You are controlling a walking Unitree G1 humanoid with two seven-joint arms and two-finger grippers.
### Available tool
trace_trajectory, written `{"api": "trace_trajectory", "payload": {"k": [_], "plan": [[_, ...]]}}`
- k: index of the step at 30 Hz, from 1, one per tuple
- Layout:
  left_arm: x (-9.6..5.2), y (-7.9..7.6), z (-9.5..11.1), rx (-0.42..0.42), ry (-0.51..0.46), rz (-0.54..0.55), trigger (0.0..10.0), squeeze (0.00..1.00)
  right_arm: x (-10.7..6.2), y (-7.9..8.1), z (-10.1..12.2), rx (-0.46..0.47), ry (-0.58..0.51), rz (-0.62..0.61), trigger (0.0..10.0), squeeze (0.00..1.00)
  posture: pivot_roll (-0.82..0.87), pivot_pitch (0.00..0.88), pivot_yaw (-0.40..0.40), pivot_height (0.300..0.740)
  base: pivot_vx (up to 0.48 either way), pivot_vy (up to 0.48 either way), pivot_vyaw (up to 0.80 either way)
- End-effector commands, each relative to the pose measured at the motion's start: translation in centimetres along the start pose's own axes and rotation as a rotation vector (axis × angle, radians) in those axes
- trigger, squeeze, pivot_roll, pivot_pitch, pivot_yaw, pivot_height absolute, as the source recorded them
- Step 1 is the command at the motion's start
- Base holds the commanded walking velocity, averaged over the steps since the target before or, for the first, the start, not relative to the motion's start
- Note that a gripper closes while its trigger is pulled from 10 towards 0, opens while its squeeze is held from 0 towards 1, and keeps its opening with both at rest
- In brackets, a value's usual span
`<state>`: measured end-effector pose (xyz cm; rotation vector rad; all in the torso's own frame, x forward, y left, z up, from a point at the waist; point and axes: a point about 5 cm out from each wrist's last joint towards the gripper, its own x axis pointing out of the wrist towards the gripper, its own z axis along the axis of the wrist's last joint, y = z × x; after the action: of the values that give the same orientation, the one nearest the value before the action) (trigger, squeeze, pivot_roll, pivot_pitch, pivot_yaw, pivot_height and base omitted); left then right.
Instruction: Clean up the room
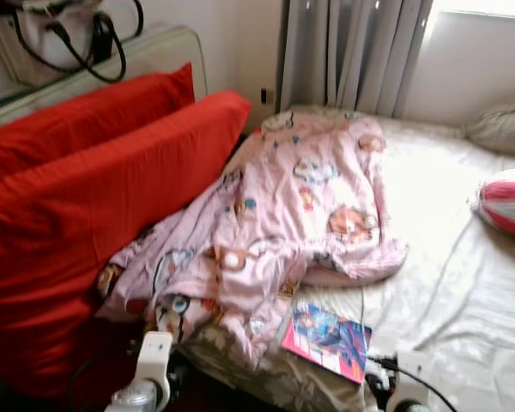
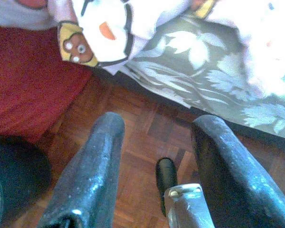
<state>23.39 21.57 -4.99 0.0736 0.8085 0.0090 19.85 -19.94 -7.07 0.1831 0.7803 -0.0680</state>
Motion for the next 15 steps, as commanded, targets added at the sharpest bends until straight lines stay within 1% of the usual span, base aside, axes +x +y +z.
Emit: {"api": "trace_trajectory", "payload": {"k": [1,3,5,7,13,14,15], "plan": [[-0.20,0.22,-0.73,-0.025,0.004,0.008,10.0,0.00,-0.06,0.29,-0.31,0.013,-0.004,0.011,10.0,0.00,0.03,0.007,-0.016,0.740,0.000,0.000,0.00],[-0.21,0.23,-0.71,-0.029,-0.004,0.007,10.0,0.00,-0.08,0.33,-0.29,0.005,-0.008,0.017,10.0,0.00,0.03,0.008,-0.016,0.740,0.000,0.000,0.00],[-0.25,0.29,-0.75,-0.011,-0.011,0.008,10.0,0.00,-0.12,0.42,-0.31,-0.008,-0.017,0.031,10.0,0.00,0.03,0.007,-0.012,0.740,0.000,0.000,0.00],[-0.31,0.33,-0.74,-0.006,-0.028,0.009,10.0,0.00,-0.18,0.47,-0.37,0.001,-0.032,0.033,10.0,0.00,0.02,0.010,-0.008,0.740,0.000,0.000,0.00],[-0.51,0.32,-1.01,-0.031,-0.074,0.018,10.0,0.00,-0.48,0.37,-0.74,0.015,-0.064,0.035,10.0,0.00,0.02,0.001,-0.010,0.740,0.000,0.000,0.00],[-0.71,0.24,-1.40,-0.053,-0.099,0.020,10.0,0.00,-0.79,0.19,-1.06,0.027,-0.094,0.036,10.0,0.00,0.02,0.000,-0.012,0.740,0.000,0.000,0.00],[-0.71,0.24,-1.40,-0.053,-0.099,0.020,10.0,0.00,-0.79,0.19,-1.06,0.027,-0.094,0.036,10.0,0.00,0.02,0.000,-0.012,0.740,0.000,0.000,0.00]]}}
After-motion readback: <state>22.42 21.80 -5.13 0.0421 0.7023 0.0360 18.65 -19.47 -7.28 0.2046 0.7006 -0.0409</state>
